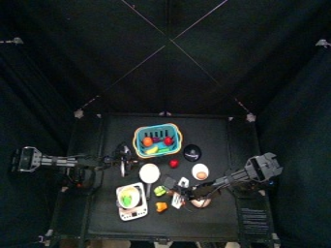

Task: Place kiwi to the right of the pan

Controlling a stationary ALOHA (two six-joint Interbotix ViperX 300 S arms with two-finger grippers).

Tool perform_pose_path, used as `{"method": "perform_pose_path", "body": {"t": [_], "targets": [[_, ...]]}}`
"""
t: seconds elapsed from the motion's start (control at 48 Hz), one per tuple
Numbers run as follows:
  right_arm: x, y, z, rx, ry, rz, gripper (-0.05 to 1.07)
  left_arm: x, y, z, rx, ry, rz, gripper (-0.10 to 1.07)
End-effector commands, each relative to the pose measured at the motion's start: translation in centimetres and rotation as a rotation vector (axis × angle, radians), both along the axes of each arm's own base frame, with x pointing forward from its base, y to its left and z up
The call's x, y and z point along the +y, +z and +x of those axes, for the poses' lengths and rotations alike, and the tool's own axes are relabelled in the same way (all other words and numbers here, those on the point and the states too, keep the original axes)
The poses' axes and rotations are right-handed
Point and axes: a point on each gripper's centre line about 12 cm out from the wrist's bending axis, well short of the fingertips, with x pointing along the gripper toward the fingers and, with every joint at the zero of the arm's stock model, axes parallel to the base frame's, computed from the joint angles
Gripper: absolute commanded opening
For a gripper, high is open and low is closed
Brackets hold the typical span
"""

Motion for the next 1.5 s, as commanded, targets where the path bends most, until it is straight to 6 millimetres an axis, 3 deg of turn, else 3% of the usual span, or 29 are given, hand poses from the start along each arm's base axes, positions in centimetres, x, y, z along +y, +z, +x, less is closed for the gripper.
{"method": "perform_pose_path", "body": {"t": [0.0,0.146,0.333,0.562,1.125,1.479], "targets": [[-1.3,1.8,0.0,-0.055,-0.096,0.044,0.71,0.0,1.1,0.5,-0.034,-0.002,0.008,0.74],[-3.1,2.0,-0.5,-0.089,-0.276,0.08,0.71,0.0,1.0,0.4,-0.028,-0.004,0.015,0.74],[-4.4,0.0,-1.1,-0.065,-0.568,0.101,0.71,0.1,0.8,0.4,-0.025,-0.001,0.013,0.74],[-4.6,-1.7,-1.2,-0.083,-0.824,0.122,0.71,0.2,0.7,0.3,-0.02,0.002,0.016,0.74],[-4.1,-5.5,-1.2,0.024,-0.914,0.18,0.75,0.7,0.8,-1.8,-0.053,0.029,0.02,0.74],[-4.5,-5.7,-1.1,0.025,-0.919,0.183,0.95,0.7,0.8,-1.8,-0.05,0.028,0.019,0.74]]}}
